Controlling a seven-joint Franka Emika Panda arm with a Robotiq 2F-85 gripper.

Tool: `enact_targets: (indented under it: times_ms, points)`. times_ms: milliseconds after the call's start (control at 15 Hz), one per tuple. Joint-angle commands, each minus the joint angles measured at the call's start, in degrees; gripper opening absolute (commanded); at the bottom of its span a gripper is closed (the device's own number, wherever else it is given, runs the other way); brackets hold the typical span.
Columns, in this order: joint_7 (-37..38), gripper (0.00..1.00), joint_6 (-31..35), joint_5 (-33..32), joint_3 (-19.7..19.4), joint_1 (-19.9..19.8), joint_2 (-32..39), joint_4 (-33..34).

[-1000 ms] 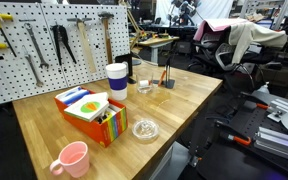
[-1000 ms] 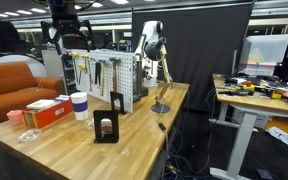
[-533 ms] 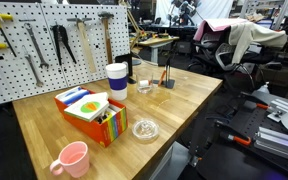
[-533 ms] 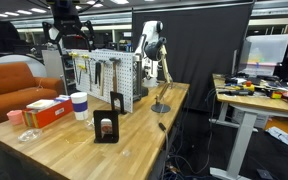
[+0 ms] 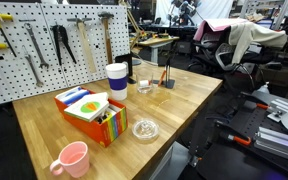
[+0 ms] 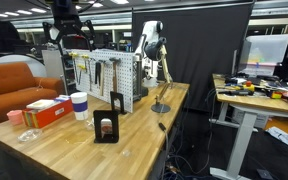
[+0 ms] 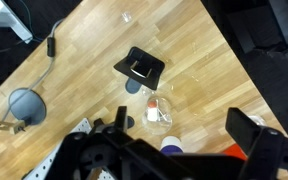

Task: Pour the water in the pink cup into the white and blue cup

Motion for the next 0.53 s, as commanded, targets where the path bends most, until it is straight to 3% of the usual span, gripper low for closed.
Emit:
enact_targets:
  times_ms: [0, 467]
  points:
    - [13.21, 1.0, 0.16, -1.92, 2.52, -1.32, -0.63, -0.54]
    - [39.92, 1.0, 1.37, -2.82, 5.18, -1.42, -0.52, -1.09]
